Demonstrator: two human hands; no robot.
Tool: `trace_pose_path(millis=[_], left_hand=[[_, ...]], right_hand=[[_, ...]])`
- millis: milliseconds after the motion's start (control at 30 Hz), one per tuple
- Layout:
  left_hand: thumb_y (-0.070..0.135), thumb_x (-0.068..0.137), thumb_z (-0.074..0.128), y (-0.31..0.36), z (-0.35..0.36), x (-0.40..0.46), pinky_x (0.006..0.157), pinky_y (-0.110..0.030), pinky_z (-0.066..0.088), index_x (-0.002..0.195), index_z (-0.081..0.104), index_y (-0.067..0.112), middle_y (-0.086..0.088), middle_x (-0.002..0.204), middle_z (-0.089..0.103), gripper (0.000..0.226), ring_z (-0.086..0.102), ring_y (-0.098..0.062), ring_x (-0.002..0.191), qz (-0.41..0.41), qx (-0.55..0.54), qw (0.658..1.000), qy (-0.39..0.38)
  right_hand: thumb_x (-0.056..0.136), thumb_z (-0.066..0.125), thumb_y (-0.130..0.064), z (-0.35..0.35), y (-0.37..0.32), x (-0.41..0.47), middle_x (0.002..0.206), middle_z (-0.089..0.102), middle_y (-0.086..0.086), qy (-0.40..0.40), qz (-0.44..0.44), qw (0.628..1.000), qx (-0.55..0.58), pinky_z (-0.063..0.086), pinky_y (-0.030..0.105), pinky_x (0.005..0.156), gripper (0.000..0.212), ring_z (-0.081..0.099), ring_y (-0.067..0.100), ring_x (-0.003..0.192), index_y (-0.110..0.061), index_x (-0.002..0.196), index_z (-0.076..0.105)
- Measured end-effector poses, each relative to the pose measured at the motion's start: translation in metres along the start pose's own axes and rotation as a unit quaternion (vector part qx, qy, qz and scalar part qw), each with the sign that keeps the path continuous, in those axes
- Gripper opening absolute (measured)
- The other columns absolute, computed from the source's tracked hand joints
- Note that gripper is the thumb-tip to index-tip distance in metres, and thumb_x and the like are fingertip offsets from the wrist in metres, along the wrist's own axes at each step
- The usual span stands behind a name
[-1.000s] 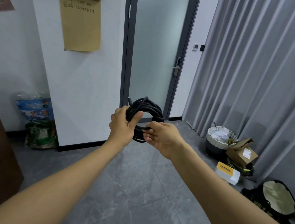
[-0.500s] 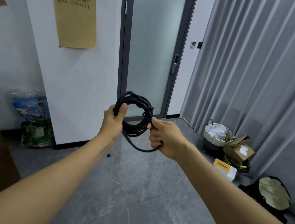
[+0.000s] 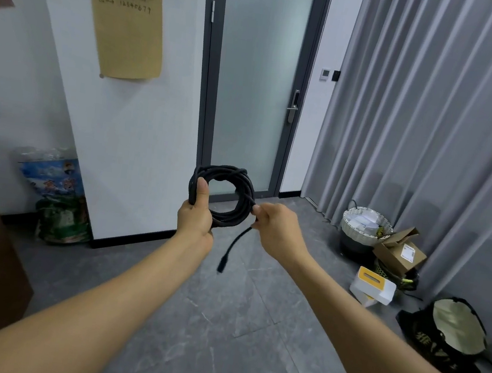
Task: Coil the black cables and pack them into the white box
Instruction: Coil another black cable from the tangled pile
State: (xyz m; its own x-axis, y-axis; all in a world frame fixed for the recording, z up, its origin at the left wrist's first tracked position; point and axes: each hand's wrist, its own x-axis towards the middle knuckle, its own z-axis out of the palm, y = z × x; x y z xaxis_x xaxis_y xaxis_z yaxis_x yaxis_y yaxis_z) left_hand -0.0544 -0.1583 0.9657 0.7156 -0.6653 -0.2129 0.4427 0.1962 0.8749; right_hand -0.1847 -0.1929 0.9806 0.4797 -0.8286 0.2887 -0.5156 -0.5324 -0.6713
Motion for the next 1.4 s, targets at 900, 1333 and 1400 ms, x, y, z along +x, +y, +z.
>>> trace_pose_path(millis=[900,1333,1400], left_hand=[[0.064,0.084,0.048,-0.022,0.017,-0.008,0.099,-0.046,0.047,0.108,0.056,0.006,-0.017,0.117,0.063,0.064,0.060,-0.032,0.110,-0.037,0.043,0.997,-0.048],[0.046,0.091,0.053,-0.012,0.023,-0.020,0.086,-0.040,0.053,0.074,0.057,0.005,-0.010,0.081,0.063,0.045,0.064,-0.027,0.082,-0.024,0.046,0.998,-0.023],[0.040,0.091,0.056,-0.012,0.023,-0.023,0.078,-0.037,0.055,0.076,0.059,0.006,-0.006,0.079,0.064,0.038,0.062,-0.021,0.074,-0.038,0.012,0.999,-0.027]], right_hand=[[0.085,0.064,-0.008,0.024,-0.010,0.003,0.072,0.057,0.010,0.092,0.245,0.837,0.480,0.053,0.038,0.086,0.014,0.059,0.022,0.074,-0.005,0.073,0.057],[0.091,0.053,-0.002,0.025,-0.007,-0.008,0.056,0.064,-0.001,0.044,0.198,0.729,0.654,0.050,0.026,0.070,0.014,0.064,0.013,0.060,-0.007,0.079,0.057],[0.091,0.052,-0.001,0.023,-0.006,-0.008,0.055,0.063,0.000,0.034,0.207,0.734,0.646,0.050,0.028,0.071,0.014,0.063,0.014,0.062,-0.006,0.079,0.055]])
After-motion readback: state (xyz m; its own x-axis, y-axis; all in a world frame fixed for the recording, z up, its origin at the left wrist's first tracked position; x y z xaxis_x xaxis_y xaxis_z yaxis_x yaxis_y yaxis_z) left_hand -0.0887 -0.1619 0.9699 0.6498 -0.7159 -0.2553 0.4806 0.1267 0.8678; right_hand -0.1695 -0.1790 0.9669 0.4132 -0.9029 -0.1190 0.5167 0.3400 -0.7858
